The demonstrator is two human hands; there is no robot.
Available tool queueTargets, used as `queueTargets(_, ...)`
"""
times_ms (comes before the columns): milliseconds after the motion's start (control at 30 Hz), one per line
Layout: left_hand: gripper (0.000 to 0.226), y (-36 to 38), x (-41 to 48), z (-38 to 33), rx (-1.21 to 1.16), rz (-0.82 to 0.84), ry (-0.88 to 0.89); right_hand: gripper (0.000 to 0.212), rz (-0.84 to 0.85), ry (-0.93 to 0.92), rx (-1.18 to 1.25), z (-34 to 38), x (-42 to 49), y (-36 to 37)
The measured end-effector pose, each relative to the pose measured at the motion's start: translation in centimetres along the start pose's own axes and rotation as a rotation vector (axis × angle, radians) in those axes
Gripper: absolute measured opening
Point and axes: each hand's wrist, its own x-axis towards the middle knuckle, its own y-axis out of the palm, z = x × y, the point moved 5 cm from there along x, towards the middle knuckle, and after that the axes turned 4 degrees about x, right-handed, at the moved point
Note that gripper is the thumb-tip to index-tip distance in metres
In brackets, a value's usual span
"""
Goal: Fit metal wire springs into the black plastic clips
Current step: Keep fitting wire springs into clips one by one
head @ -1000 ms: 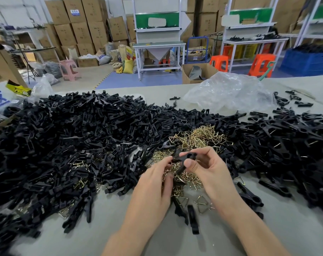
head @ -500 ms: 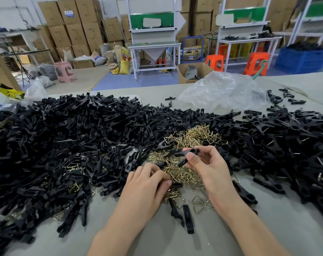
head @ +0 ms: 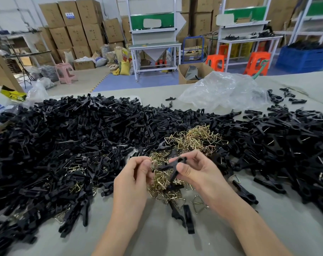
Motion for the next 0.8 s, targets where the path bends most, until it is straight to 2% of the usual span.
queueTargets(100,0.015,0.2,0.0,0.0,-0.079,0.056,-0.056,0.028,0.070,0.017,-0.052,-0.1,-0.2,0.9)
queueTargets(333,0.015,0.4,0.2,-0.1,-0.333,0.040,-0.166,0.037,0.029,-0.004,0.085,0.3,-0.4,1.0)
queueTargets(467,0.008,0.6,0.0,0.2,-0.482,0.021,-0.241,0.032,-0.072,-0.049,0.160,0.8,-0.3,0.6)
queueTargets(567,0.017,1.6,-0.3,0.2,-0.635,0.086,-0.303,0.030,-0.068,-0.062,0.113,1.0,-0.4,0.8)
queueTargets(800,0.017,2.1,-0.5,0.4,-0.608,0.107,-0.336,0.021,-0.045,-0.065,0.082,0.9,-0.4,1.3)
